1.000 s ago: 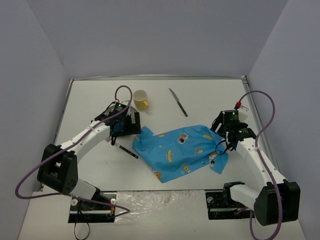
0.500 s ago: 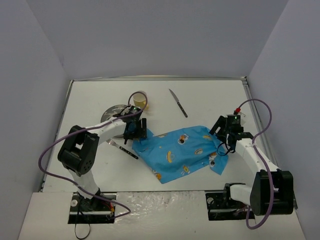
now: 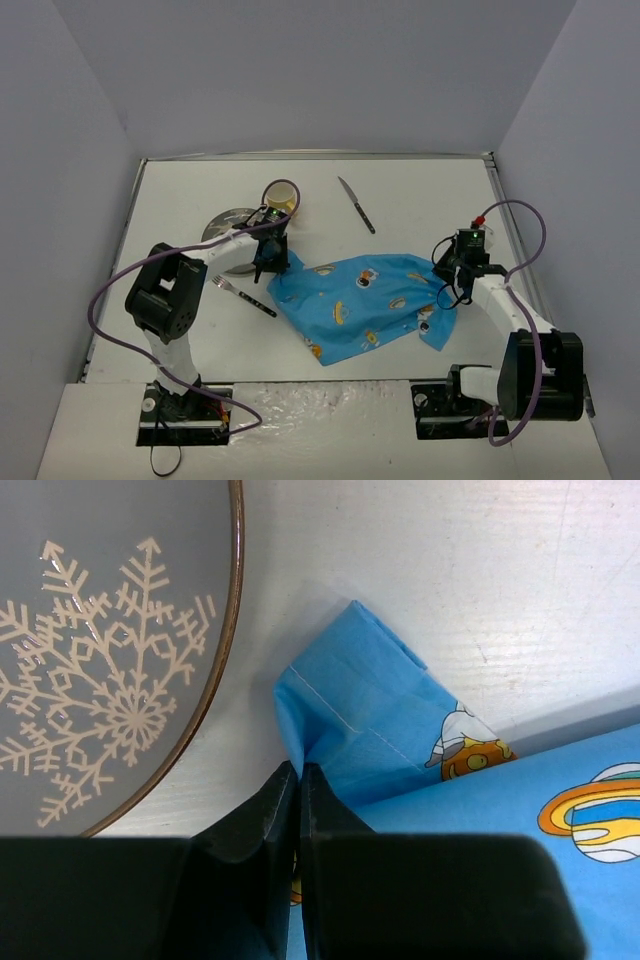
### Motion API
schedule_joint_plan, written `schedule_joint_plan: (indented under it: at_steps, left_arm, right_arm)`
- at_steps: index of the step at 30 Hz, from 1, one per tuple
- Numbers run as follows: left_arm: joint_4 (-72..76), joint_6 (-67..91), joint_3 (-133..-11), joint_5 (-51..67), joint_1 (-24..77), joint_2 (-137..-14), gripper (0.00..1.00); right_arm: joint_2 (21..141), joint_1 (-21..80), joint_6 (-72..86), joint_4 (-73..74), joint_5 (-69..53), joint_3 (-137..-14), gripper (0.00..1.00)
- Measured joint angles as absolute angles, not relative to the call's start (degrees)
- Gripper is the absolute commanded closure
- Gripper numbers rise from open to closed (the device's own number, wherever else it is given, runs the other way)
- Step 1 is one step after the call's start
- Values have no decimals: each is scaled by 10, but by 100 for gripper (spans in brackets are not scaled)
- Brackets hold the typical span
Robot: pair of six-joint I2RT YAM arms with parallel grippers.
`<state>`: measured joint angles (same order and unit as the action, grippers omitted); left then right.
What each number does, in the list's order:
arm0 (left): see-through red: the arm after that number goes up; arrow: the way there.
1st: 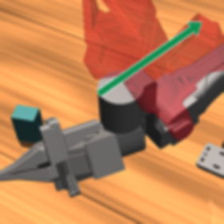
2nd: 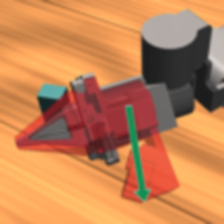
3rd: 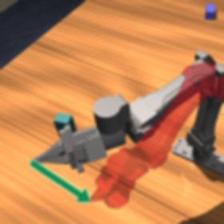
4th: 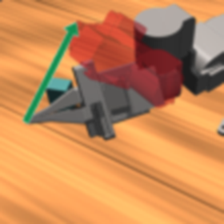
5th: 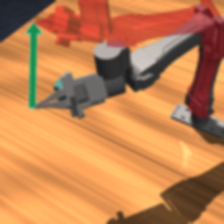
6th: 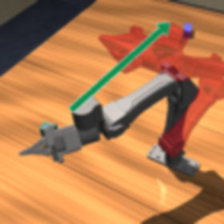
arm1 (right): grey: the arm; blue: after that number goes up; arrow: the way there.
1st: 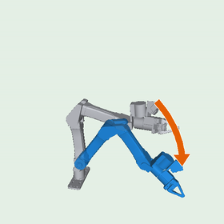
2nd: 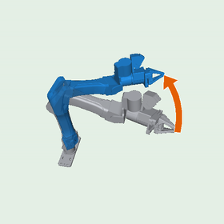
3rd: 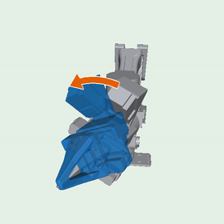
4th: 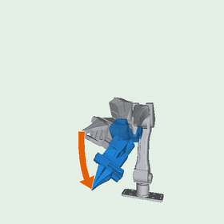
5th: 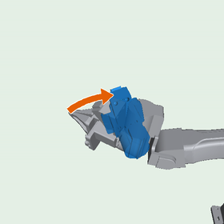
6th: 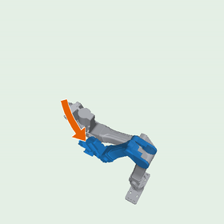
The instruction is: Set the dinner table for one person
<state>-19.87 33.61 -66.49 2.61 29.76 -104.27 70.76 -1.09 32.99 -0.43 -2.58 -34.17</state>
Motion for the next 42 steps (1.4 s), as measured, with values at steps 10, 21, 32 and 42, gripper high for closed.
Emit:
schedule_joint_plan:
  at_steps: [10,21,32,42]
  left_arm:
    - [-260,310,-696,-1,312,-935,100]
    - [-300,296,-736,-105,439,-610,100]
    - [-383,338,-734,-144,472,-595,100]
    - [-272,401,-599,-162,448,-860,65]
  right_arm:
    - [544,-14,302,76,27,-391,100]
    - [290,2,270,138,133,-544,100]
    - [272,27,259,229,187,-568,76]
    - [459,27,334,216,179,-400,45]
